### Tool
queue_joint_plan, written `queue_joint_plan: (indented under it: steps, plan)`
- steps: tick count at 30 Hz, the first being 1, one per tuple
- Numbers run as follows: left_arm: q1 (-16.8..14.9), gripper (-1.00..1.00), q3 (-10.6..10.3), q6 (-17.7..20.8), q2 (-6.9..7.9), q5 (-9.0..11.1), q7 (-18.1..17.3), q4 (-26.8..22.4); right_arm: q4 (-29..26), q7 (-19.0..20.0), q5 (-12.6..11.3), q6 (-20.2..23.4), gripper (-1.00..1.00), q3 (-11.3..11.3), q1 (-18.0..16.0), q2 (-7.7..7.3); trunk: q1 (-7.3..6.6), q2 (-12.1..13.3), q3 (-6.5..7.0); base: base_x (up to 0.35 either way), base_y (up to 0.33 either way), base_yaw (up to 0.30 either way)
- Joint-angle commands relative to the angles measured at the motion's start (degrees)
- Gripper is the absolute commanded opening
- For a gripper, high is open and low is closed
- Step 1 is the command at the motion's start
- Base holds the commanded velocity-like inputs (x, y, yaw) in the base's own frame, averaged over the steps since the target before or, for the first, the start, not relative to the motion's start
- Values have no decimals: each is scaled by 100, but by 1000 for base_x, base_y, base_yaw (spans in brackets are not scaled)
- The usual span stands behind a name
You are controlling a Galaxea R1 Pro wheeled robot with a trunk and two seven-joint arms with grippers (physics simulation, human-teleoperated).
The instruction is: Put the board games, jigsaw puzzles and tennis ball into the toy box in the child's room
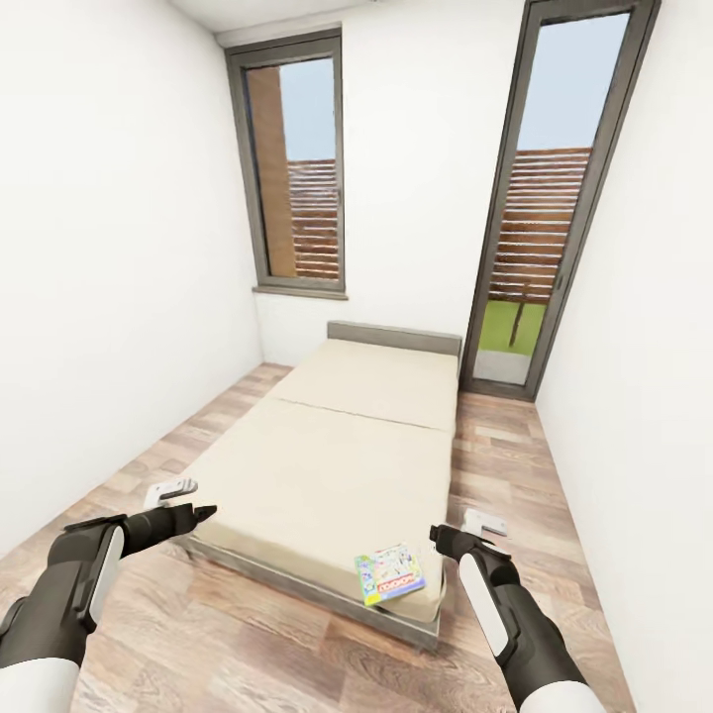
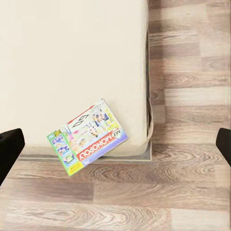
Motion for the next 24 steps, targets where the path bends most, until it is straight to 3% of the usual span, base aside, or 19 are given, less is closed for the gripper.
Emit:
queue_joint_plan:
  steps: [1, 24]
  plan:
    - [-5, 100, 11, 29, 0, -27, -41, -7, -6, -44, -57, 13, 100, 2, -6, 2, 4, -14, -11, 0, 0, -277]
    - [-5, 100, 18, 36, 1, -27, -42, 1, -10, -44, -45, 8, 100, 22, -6, 25, 4, -14, 57, 7, 0, -272]
